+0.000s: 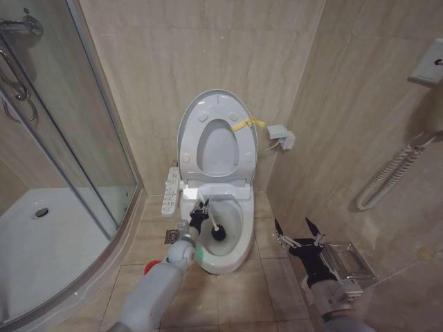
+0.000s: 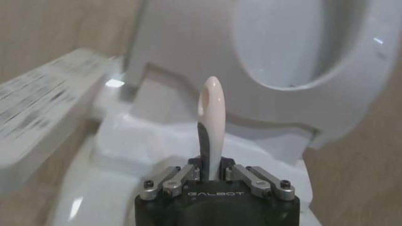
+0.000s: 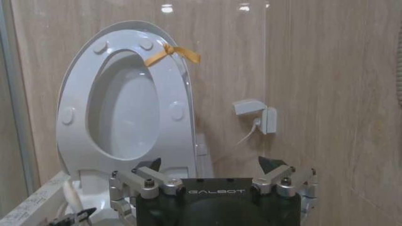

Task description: Open the toilet lid, clean the toilet bowl with a toilet brush, close the toilet lid, and flush.

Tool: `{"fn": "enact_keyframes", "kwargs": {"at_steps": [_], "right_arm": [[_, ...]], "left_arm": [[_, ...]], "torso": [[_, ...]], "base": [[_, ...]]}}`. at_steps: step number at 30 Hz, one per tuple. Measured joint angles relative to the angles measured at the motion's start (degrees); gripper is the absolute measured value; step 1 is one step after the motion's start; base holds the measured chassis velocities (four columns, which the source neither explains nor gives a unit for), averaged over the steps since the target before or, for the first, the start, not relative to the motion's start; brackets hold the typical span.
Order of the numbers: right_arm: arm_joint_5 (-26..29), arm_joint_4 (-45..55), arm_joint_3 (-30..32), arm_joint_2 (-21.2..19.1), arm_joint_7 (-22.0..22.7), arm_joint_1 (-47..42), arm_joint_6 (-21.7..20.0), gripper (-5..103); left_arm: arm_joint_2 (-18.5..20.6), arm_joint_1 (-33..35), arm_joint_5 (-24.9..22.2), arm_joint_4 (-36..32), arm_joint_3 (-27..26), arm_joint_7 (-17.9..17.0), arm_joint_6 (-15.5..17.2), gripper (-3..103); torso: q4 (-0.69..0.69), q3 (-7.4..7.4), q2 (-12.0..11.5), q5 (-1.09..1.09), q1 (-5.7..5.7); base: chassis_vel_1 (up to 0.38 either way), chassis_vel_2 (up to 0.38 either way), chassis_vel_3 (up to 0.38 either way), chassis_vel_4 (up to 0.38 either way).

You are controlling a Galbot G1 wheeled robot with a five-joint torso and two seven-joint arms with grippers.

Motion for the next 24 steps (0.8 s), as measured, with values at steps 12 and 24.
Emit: {"fn": "enact_keyframes", "kwargs": {"at_steps": [12,24], "right_arm": [[0.0,0.0,0.0,0.0,0.0,0.0,0.0,100],[0.0,0.0,0.0,0.0,0.0,0.0,0.0,100]], "left_arm": [[-2.0,-0.9,-10.4,-0.8,-1.9,-0.8,0.4,18],[-0.3,1.3,3.3,3.3,-0.6,5.7,-0.8,18]], "torso": [[-0.03,0.0,0.0,0.0,0.0],[-0.01,-0.01,0.0,-0.01,-0.01]], "base": [[0.0,0.0,0.0,0.0],[0.0,0.0,0.0,0.0]]}}
